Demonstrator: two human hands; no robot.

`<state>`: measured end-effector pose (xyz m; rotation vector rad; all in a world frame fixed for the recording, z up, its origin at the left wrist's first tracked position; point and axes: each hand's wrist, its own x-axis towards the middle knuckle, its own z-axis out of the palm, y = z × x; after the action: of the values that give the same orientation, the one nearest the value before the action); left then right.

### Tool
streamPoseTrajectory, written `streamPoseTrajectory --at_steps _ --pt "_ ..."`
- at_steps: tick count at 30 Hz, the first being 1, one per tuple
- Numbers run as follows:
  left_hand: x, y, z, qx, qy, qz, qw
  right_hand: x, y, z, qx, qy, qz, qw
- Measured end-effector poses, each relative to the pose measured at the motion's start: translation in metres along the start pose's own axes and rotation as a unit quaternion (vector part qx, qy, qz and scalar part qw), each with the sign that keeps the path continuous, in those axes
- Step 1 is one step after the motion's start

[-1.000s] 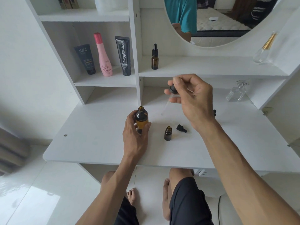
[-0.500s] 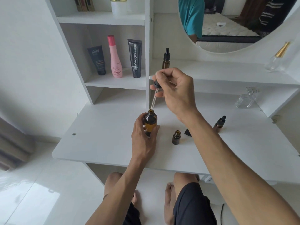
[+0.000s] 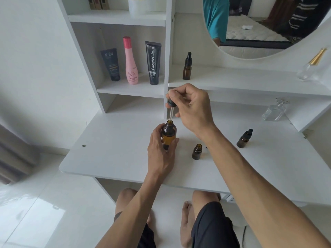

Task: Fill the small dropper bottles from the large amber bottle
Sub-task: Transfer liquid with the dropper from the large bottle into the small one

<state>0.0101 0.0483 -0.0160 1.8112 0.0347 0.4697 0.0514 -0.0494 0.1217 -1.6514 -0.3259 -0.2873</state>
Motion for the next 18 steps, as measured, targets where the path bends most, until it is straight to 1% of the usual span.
streamPoseTrajectory --at_steps 6,18 --pt "0.000 -0.001 0.000 0.000 0.002 0.012 1.000 -0.005 0.018 0.003 -0.045 -0.012 0.015 0.999" --pt "0.000 0.000 0.000 0.004 0.001 0.020 1.000 -0.013 0.037 0.003 -0.048 -0.022 0.035 0.998"
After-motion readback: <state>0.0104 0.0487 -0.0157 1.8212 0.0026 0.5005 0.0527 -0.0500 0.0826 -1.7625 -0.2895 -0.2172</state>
